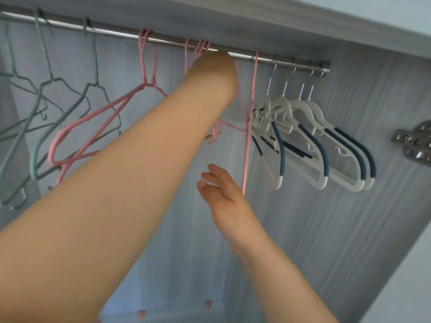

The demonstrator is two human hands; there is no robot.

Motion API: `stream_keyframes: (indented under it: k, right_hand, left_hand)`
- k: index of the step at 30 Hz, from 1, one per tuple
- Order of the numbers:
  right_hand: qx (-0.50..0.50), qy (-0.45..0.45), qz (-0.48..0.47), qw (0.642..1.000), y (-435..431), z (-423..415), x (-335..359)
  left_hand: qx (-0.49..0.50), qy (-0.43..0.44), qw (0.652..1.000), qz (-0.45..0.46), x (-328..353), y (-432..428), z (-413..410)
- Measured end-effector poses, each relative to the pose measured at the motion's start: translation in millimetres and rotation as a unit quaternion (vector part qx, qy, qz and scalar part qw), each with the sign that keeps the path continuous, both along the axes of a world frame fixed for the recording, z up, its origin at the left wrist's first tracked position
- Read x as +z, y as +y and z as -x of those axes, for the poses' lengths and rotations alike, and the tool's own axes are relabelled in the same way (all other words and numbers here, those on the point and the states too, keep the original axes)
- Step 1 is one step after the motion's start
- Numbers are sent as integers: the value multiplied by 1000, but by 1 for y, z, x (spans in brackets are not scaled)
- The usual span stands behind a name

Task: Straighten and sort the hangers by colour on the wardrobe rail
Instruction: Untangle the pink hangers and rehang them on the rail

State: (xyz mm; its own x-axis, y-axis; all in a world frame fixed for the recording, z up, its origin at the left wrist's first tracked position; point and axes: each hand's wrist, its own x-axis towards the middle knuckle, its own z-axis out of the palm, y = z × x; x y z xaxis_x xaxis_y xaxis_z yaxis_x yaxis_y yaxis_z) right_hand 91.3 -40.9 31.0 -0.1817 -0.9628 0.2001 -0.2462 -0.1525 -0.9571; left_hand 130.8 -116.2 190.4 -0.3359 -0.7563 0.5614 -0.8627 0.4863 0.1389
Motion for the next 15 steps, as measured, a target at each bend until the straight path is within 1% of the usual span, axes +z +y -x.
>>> stream_keyframes:
  k: [3, 7, 10, 13, 15]
  right_hand:
    - [-4, 7, -2, 1000, 3, 0, -3]
    - [-6, 10, 3, 1000, 2, 2, -8]
    - [-10, 18, 7, 1000, 0, 3, -15]
    - [-17, 7, 2, 1000, -6, 5, -25]
    - [-23, -8, 0, 1000, -15, 9, -33]
  left_hand:
    - [10, -17, 999, -34, -1, -5, 0]
    - [17, -17, 997, -68, -9, -8, -2]
    - [22, -42, 995, -89, -22, -7, -5]
    - [24, -84, 993, -85, -44, 4, -16]
    - [1, -77, 995, -62, -67, 14, -27]
